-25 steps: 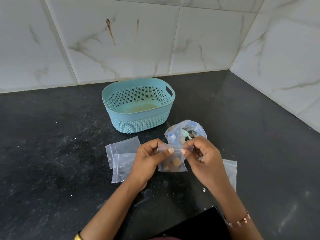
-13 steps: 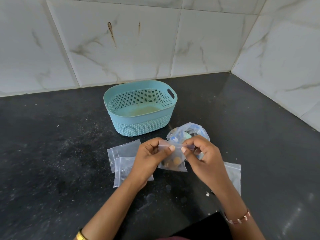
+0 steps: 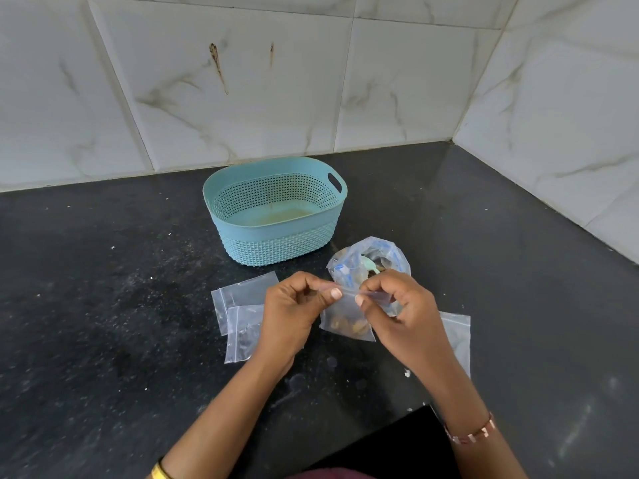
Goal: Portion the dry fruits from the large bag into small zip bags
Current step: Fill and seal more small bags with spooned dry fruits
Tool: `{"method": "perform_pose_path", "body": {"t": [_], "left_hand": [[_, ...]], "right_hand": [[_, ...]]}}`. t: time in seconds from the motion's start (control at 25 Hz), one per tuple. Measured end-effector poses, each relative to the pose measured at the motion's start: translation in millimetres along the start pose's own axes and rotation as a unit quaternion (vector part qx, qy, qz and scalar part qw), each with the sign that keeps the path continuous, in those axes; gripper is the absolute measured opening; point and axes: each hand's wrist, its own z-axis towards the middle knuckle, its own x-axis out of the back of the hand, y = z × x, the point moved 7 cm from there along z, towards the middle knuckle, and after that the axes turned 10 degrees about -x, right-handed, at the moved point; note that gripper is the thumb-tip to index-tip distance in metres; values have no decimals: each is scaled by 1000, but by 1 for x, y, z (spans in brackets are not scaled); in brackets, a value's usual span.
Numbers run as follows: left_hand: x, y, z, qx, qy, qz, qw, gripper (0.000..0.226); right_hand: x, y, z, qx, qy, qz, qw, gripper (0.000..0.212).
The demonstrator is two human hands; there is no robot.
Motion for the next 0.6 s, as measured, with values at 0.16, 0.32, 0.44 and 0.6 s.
{"method": "perform_pose_path", "body": {"t": [0.16, 0.32, 0.44, 0.6], "left_hand": [[-13, 0, -5, 2, -25, 13, 1000, 10], [-35, -7, -15, 41, -102, -4, 994, 5], [-49, -12, -19, 59, -99, -3, 993, 15], [-72, -19, -27, 83, -127, 13, 988, 22]], "right_hand": [[12, 6, -9, -2, 44, -19, 999, 6], [26, 21, -18, -78, 41, 7, 996, 9], [36, 27, -27, -125, 32, 42, 991, 8], [49, 38, -46, -176, 18, 85, 980, 8]]}}
